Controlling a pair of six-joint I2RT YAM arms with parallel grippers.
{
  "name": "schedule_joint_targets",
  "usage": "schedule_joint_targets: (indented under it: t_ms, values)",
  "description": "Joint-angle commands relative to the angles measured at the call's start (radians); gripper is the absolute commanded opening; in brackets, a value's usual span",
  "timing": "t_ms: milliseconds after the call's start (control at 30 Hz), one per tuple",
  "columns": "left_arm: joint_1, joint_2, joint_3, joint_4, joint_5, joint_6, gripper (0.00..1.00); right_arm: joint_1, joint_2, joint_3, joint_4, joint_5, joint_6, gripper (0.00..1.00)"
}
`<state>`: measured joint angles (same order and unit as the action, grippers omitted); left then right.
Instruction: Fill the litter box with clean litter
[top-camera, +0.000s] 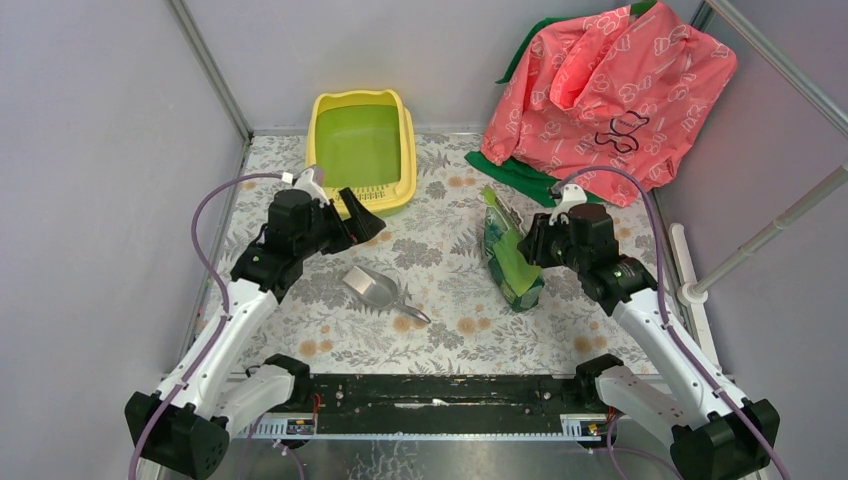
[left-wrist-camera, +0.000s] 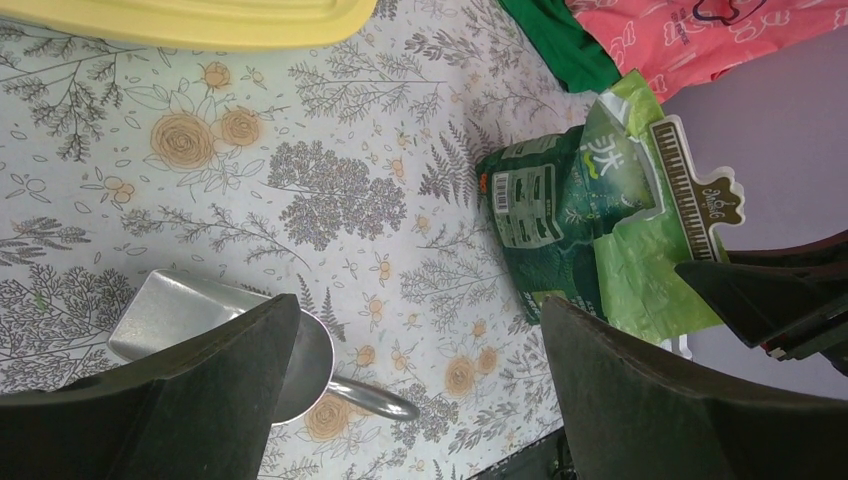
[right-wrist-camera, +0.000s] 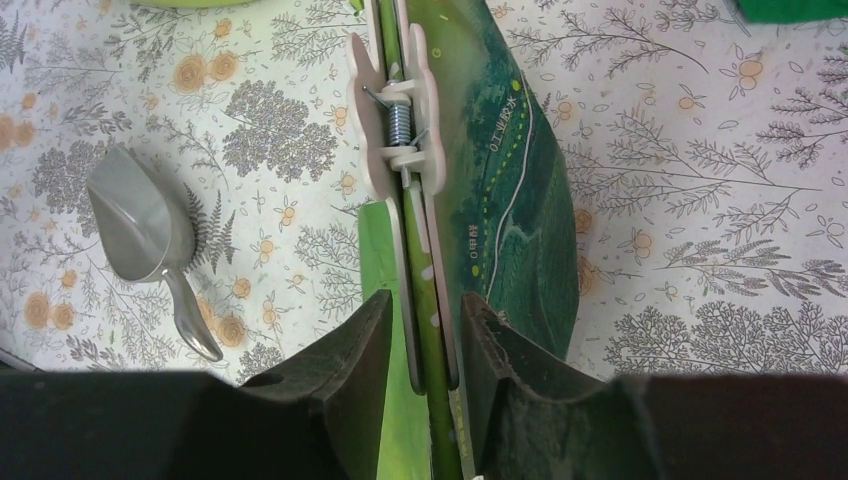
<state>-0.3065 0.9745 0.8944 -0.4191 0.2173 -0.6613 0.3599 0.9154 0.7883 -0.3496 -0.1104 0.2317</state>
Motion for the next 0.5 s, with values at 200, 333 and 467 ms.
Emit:
schedule_joint_targets:
  t_ms: [200,333,467]
  values:
    - [-0.001,-0.002,-0.033,0.052,0.072,-0.006,0.99,0.007,-0.013,0.117,-0.017,-0.001,-0.022,0.50]
    - [-0.042,0.007,-0.013,0.062,0.071,-0.009,0.99,0.007,-0.011,0.195,-0.071,0.041,-0.036,0.61]
    - [-0.140,0.036,0.028,0.064,0.018,-0.006,0.99,0.007,0.008,0.248,-0.088,0.051,-0.047,0.67]
